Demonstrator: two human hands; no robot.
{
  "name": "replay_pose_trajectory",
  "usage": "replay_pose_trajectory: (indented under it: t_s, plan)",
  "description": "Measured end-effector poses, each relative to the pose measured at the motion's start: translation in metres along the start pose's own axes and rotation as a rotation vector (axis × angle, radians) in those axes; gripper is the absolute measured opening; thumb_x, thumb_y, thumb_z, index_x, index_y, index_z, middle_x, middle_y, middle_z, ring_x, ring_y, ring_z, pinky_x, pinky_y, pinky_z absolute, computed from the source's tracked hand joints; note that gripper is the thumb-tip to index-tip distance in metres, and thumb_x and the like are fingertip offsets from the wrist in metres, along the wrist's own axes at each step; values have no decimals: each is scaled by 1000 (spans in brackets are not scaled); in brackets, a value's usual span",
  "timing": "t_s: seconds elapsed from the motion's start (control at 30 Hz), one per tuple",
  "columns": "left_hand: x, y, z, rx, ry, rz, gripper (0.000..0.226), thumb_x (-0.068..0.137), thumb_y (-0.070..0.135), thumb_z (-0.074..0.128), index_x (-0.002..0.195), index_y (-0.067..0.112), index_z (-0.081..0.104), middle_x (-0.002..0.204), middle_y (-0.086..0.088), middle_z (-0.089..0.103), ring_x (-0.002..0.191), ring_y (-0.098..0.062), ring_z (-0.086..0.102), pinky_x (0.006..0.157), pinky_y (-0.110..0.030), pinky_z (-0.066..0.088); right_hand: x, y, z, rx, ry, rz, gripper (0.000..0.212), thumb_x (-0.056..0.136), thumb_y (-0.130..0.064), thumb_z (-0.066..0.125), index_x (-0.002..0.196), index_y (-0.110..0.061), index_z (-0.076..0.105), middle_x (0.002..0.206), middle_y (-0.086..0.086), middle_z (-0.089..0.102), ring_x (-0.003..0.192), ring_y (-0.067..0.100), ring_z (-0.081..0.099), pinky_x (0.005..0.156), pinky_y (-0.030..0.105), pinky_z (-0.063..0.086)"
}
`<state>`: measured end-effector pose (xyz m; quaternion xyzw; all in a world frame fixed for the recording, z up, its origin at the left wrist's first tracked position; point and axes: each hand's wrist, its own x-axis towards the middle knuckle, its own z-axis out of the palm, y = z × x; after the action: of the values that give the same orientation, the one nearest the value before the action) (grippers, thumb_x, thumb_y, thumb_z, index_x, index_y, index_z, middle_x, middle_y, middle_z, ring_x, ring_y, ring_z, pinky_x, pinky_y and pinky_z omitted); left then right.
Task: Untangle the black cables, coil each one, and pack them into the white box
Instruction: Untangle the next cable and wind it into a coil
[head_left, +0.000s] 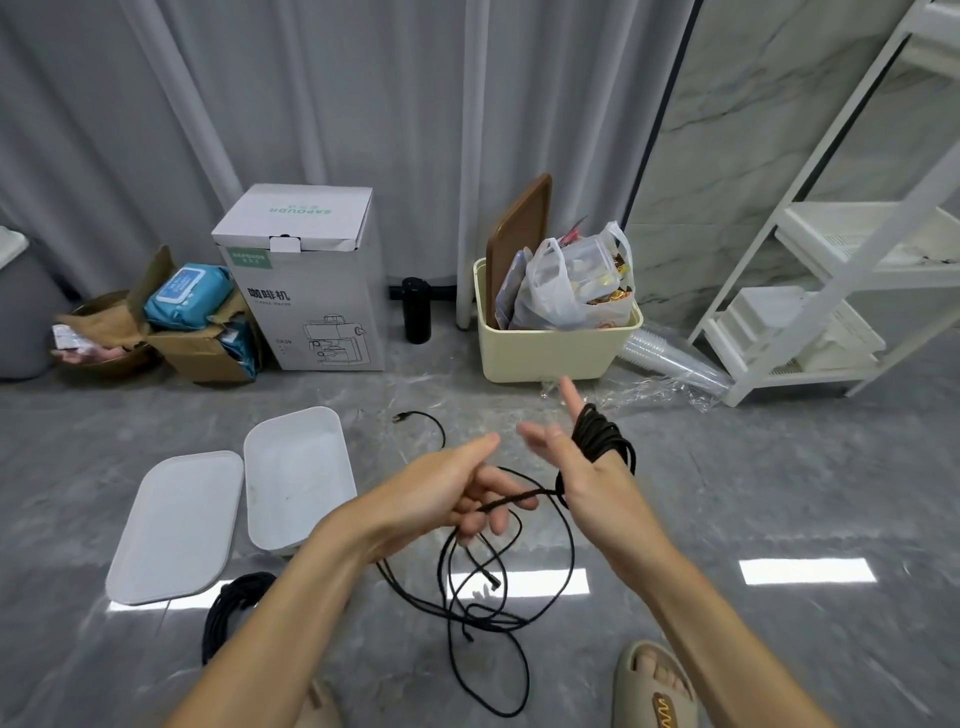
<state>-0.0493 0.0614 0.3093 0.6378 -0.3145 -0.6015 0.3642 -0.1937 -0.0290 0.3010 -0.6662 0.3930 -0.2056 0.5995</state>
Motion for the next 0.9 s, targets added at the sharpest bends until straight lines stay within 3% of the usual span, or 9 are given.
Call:
replay_pose_trajectory:
  t_s: [0.07,0.17,0.23,0.3,0.47,0.6,0.7,0.8,0.9]
  plan:
    - [-2,5,-4,11,89,20,69,105,48,24,91,8,78,57,3,55,51,-10,34,56,-25,32,-2,3,-1,-68,-94,61,51,107,-28,40,152,-40,20,104,1,76,97,0,70,90,6,44]
    - [-2,8,-9,106,171,64,72,104,48,25,71,11,78,51,5,38,49,-9,28,56,-26,26,-8,-2,0,-89,-309,205,44,108,-30,36,151,-33,29,73,9,74,62,17,68,72,15,51]
    - [-2,10,-9,131,214,81,71,104,44,27,59,13,72,47,4,34,46,-9,27,55,-27,26,-12,-8,2,-102,-456,251,33,108,-35,36,130,-19,56,53,9,59,47,17,51,81,32,57]
    - [-2,12,-9,123,244,101,70,104,40,29,51,11,65,43,4,33,43,-8,26,53,-25,26,-15,-13,2,-44,-553,295,48,106,-43,38,106,-3,66,44,7,43,42,17,38,89,44,56]
    - [1,11,-13,166,389,170,64,103,44,36,47,13,47,39,7,39,39,-5,31,47,-16,29,-20,-21,7,304,-776,409,65,93,-62,41,120,-10,70,39,2,23,38,15,21,62,29,49]
    - [7,9,-4,182,386,232,61,100,48,44,49,16,36,42,8,33,42,-6,29,46,-16,28,-25,-12,17,620,-942,335,39,96,-35,52,124,-12,68,36,-7,32,33,9,26,61,23,49]
    - [8,3,-2,20,225,208,55,94,58,51,59,17,40,50,7,39,49,-8,35,56,-24,31,-26,-8,21,869,-827,299,40,94,-21,49,129,-15,67,43,-4,53,37,8,49,68,25,53]
    - [8,-6,2,-78,104,85,49,86,70,52,79,22,59,64,5,58,69,-9,58,73,-24,43,-21,-6,20,1111,-823,299,42,98,-16,48,140,-18,54,83,8,76,74,22,73,89,33,55]
    - [5,-11,7,-85,74,177,25,104,33,43,105,21,65,88,12,71,93,-6,67,75,-14,49,-16,-5,20,1247,-806,261,48,101,-13,50,148,-20,41,128,21,64,117,37,63,112,41,40]
